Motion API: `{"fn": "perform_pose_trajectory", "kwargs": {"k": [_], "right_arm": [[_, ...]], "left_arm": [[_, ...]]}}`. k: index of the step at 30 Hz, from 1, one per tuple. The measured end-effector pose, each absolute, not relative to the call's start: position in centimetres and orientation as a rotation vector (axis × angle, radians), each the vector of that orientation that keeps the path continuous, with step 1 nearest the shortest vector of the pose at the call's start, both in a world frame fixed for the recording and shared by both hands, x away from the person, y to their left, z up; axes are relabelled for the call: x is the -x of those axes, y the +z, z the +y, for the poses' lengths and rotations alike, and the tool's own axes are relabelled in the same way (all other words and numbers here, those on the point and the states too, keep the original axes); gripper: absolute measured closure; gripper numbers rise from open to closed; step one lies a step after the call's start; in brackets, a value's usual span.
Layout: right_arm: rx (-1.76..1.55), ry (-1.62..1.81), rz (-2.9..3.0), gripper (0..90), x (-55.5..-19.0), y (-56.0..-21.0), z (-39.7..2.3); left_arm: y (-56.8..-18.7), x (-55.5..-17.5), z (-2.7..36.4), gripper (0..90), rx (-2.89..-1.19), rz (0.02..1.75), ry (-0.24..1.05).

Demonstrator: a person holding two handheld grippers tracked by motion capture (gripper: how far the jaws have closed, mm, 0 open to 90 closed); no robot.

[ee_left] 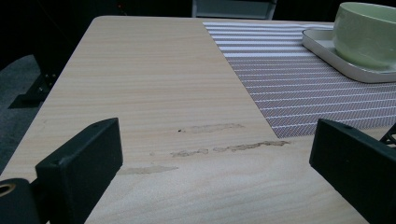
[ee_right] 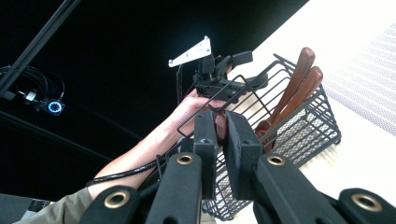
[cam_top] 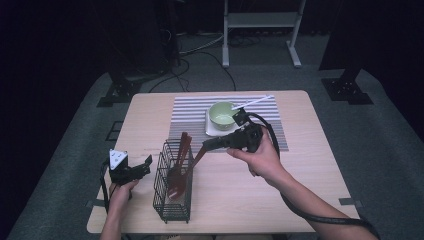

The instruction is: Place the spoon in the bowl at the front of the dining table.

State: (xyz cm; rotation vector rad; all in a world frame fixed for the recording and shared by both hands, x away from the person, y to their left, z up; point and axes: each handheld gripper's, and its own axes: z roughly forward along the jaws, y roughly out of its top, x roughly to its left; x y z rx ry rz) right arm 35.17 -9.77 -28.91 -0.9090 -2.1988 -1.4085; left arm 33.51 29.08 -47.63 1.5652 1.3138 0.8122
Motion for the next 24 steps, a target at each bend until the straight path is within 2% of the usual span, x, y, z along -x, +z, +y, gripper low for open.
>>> {"fn": "perform_pose_trajectory", "kwargs": {"k": [24], "right_arm": [[0.931, -1.424, -2.147, 82.7, -35.3, -29.1, -12.1]], "left_arm": [[-47.6, -33.5, 29.0, 1.7, -1.57, 1.314, 0.816]]}}
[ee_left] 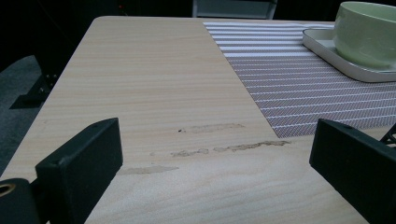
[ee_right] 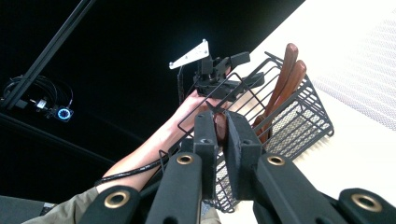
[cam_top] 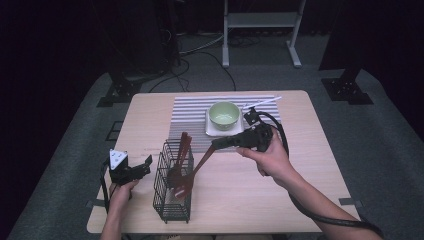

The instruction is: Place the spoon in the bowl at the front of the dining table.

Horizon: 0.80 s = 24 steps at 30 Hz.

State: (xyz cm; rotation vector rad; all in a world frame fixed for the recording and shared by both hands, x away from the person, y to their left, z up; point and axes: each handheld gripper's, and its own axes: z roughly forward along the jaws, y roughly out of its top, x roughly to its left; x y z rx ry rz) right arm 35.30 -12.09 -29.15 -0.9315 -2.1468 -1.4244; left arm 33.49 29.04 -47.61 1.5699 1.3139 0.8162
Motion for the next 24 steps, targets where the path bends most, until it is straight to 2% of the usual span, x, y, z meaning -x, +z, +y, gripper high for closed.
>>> {"fn": "perform_pose_trajectory", "kwargs": {"k": [24], "right_arm": [[0.959, -1.423, -2.127, 82.6, -35.1, -29.5, -14.8]], "left_arm": [[-47.6, -33.5, 29.0, 1.7, -1.574, 1.313, 0.818]]}}
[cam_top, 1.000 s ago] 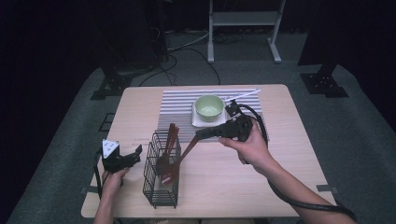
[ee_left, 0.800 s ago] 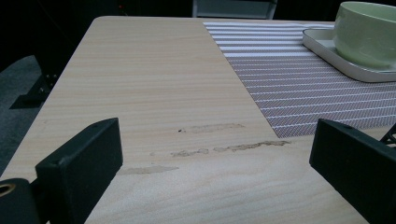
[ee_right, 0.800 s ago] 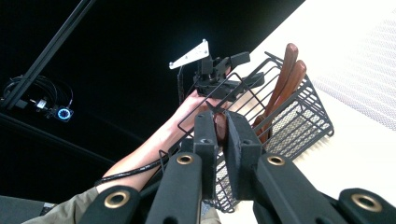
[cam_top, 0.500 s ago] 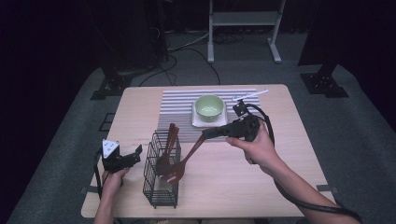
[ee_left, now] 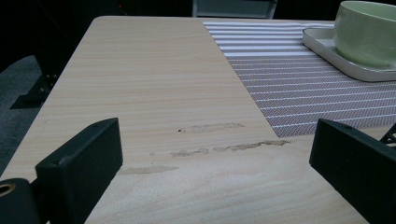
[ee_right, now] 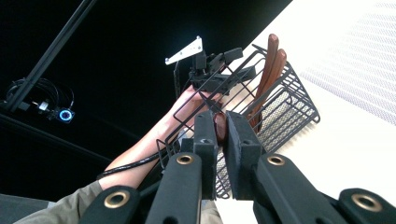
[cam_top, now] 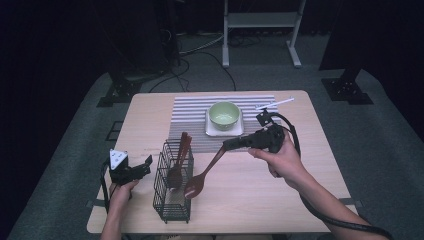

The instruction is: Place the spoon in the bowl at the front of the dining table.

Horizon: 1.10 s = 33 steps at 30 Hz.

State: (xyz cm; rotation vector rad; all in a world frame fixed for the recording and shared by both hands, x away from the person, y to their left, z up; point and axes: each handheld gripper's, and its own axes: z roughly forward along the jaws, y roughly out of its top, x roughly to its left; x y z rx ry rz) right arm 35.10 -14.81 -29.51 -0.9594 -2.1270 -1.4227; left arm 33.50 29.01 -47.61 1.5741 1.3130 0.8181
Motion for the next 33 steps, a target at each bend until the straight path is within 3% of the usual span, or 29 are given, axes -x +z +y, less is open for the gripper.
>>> {"fn": "perform_pose_trajectory", "kwargs": {"k": [33], "right_arm": [[1.085, -1.365, -2.107, 82.6, -35.5, -33.6, -18.3]], "left_arm": [[-47.6, -33.5, 29.0, 1.7, -1.575, 1.313, 0.82]]}}
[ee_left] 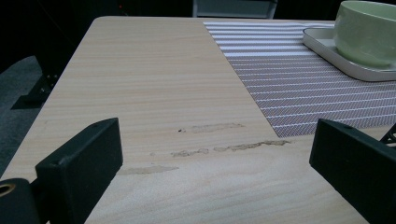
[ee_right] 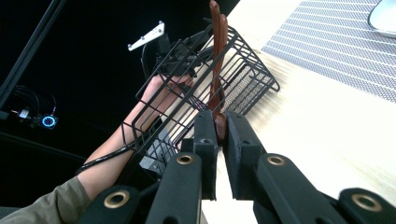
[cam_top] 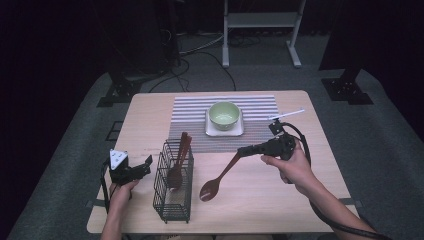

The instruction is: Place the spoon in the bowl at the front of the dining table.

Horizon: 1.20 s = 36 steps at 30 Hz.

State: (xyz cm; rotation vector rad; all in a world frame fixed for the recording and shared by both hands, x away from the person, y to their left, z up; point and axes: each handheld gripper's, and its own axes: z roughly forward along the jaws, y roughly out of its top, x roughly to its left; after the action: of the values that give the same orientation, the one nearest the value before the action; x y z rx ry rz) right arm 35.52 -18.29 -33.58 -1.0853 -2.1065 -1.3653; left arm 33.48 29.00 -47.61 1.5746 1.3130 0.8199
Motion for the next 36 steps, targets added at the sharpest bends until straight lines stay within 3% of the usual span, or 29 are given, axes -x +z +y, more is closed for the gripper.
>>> {"fn": "perform_pose_trajectory", "kwargs": {"k": [36], "right_arm": [[1.211, -1.35, -2.096, 82.6, -36.9, -35.7, -20.5]], "left_arm": [[-47.6, -33.5, 29.0, 1.6, -1.571, 1.314, 0.817]]}}
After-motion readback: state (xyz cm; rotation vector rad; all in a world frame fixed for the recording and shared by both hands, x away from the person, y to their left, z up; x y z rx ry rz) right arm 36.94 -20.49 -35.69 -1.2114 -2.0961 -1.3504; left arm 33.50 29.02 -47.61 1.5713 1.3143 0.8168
